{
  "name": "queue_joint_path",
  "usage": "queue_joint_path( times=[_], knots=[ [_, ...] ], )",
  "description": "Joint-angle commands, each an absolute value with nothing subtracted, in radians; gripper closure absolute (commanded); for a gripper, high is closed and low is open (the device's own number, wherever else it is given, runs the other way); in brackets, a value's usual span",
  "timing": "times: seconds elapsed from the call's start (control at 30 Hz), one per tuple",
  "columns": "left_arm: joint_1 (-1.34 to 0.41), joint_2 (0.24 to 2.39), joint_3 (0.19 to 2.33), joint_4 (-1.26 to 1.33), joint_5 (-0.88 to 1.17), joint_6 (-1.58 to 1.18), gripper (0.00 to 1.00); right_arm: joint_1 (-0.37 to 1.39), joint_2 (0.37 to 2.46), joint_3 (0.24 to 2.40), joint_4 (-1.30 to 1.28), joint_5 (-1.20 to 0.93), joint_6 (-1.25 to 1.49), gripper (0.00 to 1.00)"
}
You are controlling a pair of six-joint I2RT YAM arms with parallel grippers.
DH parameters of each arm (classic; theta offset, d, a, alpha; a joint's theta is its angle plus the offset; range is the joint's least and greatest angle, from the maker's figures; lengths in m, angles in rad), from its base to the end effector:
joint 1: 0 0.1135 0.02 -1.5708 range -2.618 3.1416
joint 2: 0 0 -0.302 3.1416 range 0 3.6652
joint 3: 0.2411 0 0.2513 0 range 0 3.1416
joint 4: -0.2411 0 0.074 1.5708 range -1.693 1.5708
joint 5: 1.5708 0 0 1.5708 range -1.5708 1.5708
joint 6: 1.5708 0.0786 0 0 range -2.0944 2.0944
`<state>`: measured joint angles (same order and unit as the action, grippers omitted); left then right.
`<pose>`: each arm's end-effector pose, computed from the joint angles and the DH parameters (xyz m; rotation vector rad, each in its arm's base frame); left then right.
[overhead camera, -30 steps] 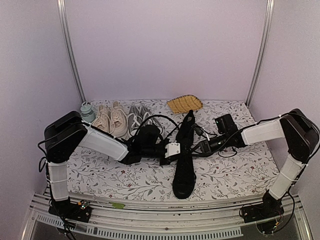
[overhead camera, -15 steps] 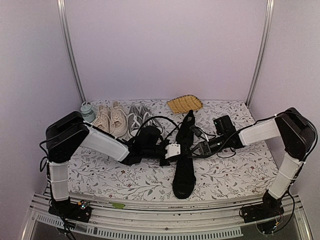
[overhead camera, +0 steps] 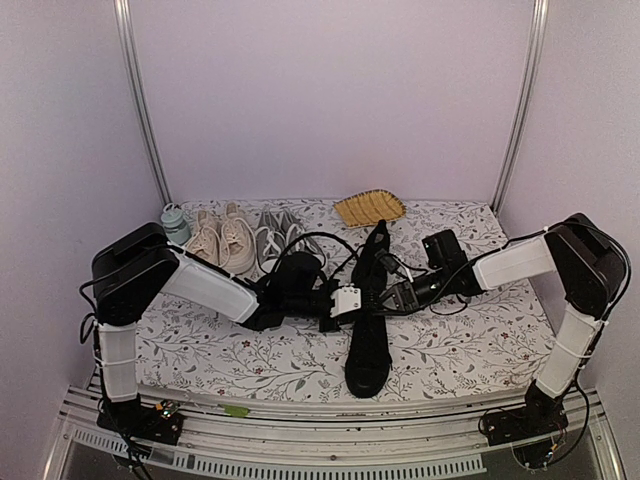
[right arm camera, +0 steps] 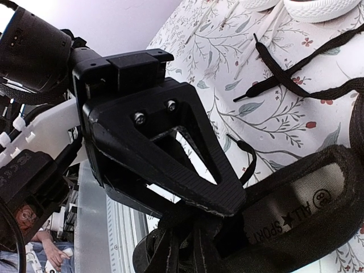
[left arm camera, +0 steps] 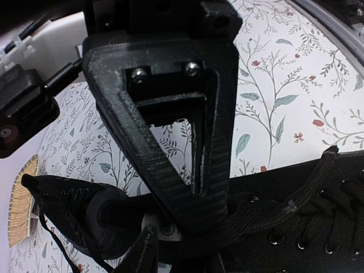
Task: Tie the shoes
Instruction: Adjust the half-tied shoelace on the shoe.
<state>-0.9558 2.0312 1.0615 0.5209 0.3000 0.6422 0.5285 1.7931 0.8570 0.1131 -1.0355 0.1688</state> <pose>0.2557 -0.4022 0.1520 1.5852 1.2744 -0.5010 0.2744 0.2385 0.1635 -0.9314 2.2048 1.5635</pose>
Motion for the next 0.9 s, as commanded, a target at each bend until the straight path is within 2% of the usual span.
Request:
queue_joint_path(
  times=[0.0,0.2,0.43,0.5,0.67,0.87],
  knots=[
    [-0.963,2.056,1.083,0.540,0.290,0.632,0.72,0.539,1.811,0.884,0.132,-1.068,0.173,0.87],
    [-0.963,2.059,1.085,0.551,0.280,0.630,0.72,0.550,1.818,0.888,0.129,-1.053,0.175,0.85],
    [-0.963,2.060,1.086,0.572,0.267,0.621,0.72,0.565,1.841,0.917,0.072,-1.008,0.152,0.76],
    [-0.963,2.058,1.085,0.576,0.261,0.616,0.72,0.569,1.838,0.925,0.046,-0.981,0.140,0.80],
    [-0.963,2.044,1.067,0.583,0.252,0.614,0.72,0.568,1.779,0.926,-0.022,-0.898,0.090,0.98],
    [-0.963,2.033,1.048,0.598,0.255,0.606,0.68,0.556,1.698,0.925,-0.031,-0.849,0.106,1.00]
  ],
)
